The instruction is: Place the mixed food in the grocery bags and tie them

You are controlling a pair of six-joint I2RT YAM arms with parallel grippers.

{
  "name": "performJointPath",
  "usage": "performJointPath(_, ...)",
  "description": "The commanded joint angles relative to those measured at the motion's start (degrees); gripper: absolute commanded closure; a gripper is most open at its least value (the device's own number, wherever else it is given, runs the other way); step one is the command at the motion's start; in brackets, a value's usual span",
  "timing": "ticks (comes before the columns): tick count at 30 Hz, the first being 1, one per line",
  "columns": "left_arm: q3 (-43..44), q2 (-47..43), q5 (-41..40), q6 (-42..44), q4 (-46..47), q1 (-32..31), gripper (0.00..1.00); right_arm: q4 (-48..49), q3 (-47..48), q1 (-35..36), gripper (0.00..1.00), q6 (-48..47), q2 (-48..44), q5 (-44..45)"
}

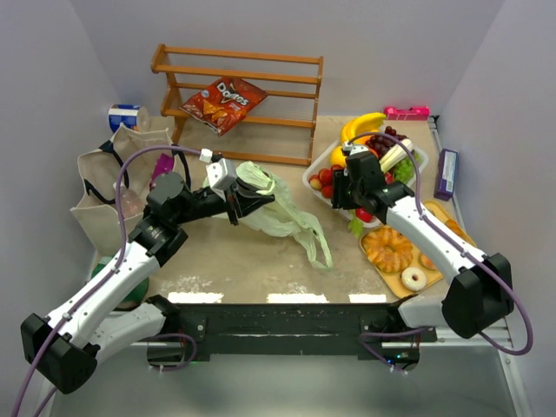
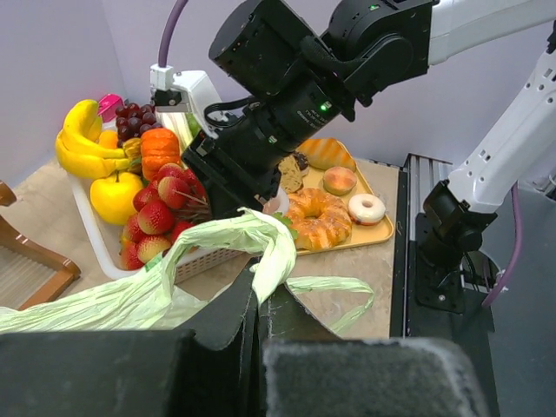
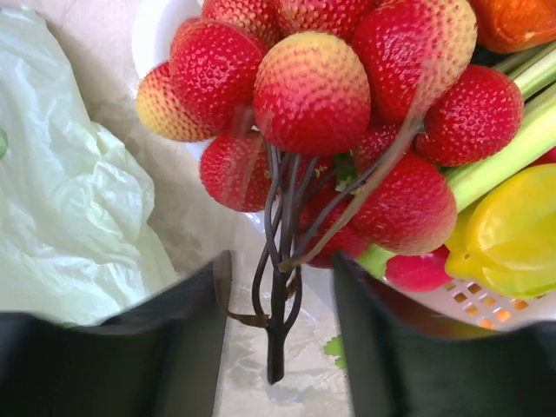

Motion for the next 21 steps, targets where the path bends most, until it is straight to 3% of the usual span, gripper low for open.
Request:
performJointPath(1, -0.13, -0.56, -0.87, 1.48, 0.88, 0.63, 1.0, 2.09, 1.54, -0.25, 0.69, -0.55, 1.16, -0.8)
performJointPath(3, -0.12, -0.64, -1.4, 1.65, 0.71, 0.54, 1.0, 1.31, 2.5, -0.16, 0.84, -0.9, 0.81, -0.8)
performJointPath(7, -0.04, -1.17, -2.1, 1.92, 0.53, 0.54, 1.0, -1.33, 4.97, -0.25, 1.0, -1.95, -0.67, -1.07)
performJointPath(15, -0.13, -1.52, -2.54, 2.27, 0.44, 0.63, 1.0, -0.45, 10.85, -0.16, 1.0, -6.0, -6.74, -6.42)
performJointPath(21, -0.12, -2.49, -3.51, 1.04, 1.32, 1.94, 1.0, 2.97, 12.53, -0.16, 1.0, -4.68, -13.85, -21.09)
